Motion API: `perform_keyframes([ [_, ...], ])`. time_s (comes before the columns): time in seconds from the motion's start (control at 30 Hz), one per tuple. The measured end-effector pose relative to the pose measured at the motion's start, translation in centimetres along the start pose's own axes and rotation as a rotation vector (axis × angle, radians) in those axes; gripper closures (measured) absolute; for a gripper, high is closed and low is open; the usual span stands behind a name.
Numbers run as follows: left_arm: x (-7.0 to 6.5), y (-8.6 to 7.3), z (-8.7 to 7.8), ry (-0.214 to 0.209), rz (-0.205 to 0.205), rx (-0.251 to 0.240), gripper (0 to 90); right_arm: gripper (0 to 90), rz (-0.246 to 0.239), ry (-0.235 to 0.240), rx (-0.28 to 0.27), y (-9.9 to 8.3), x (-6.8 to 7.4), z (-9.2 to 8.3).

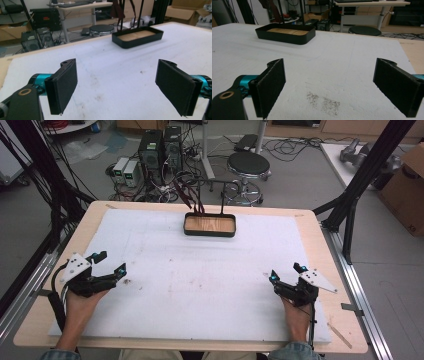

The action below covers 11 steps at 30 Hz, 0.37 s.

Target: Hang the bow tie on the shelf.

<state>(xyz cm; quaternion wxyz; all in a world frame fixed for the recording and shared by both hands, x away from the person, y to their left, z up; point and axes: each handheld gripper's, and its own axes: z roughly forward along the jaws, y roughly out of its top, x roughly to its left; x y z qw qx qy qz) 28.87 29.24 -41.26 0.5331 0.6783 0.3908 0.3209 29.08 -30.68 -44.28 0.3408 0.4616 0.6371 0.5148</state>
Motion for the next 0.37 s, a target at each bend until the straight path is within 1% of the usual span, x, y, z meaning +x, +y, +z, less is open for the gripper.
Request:
perform_keyframes([
  [0.07,0.01,-0.61,0.16,0.012,-0.009,0.014,18.3,9.9,-0.001,0.000,0.000,0.00,-0.01,0.00],
  [0.1,0.01,-0.61,0.16,0.012,-0.009,0.014,18.3,10.0,-0.001,0.000,0.000,0.00,0.00,0.01],
  [0.13,0.09,-0.84,0.35,0.014,-0.017,0.035,18.2,9.9,0.000,0.000,0.000,0.00,0.01,0.01],
  [0.17,0.13,-0.87,0.43,0.015,-0.026,0.039,18.1,10.0,0.000,0.000,0.000,0.00,0.00,0.01],
  [0.2,0.13,-0.87,0.43,0.015,-0.026,0.039,18.1,9.9,0.000,0.000,0.000,0.00,0.00,0.01],
  [0.23,0.21,-0.94,0.53,0.018,-0.039,0.046,17.8,10.0,-0.001,0.000,0.000,0.00,-0.01,0.00],
  [0.37,0.09,-1.10,0.66,0.017,-0.040,0.050,17.6,9.9,-0.001,0.001,0.000,0.00,0.00,0.00],
])
